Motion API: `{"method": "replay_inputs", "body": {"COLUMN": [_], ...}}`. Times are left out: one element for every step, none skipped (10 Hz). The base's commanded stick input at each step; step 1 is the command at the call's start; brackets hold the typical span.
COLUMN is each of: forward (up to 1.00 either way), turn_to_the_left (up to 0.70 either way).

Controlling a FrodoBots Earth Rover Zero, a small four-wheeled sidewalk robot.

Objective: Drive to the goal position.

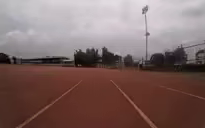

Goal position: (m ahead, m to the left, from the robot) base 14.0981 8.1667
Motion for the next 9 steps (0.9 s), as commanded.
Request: {"method": "replay_inputs", "body": {"forward": [0.70, 0.70, 0.70, 0.70, 0.70, 0.70, 0.70, 0.70, 0.70], "turn_to_the_left": [0.00, 0.00, 0.00, 0.00, 0.00, 0.00, 0.00, 0.00, 0.00]}}
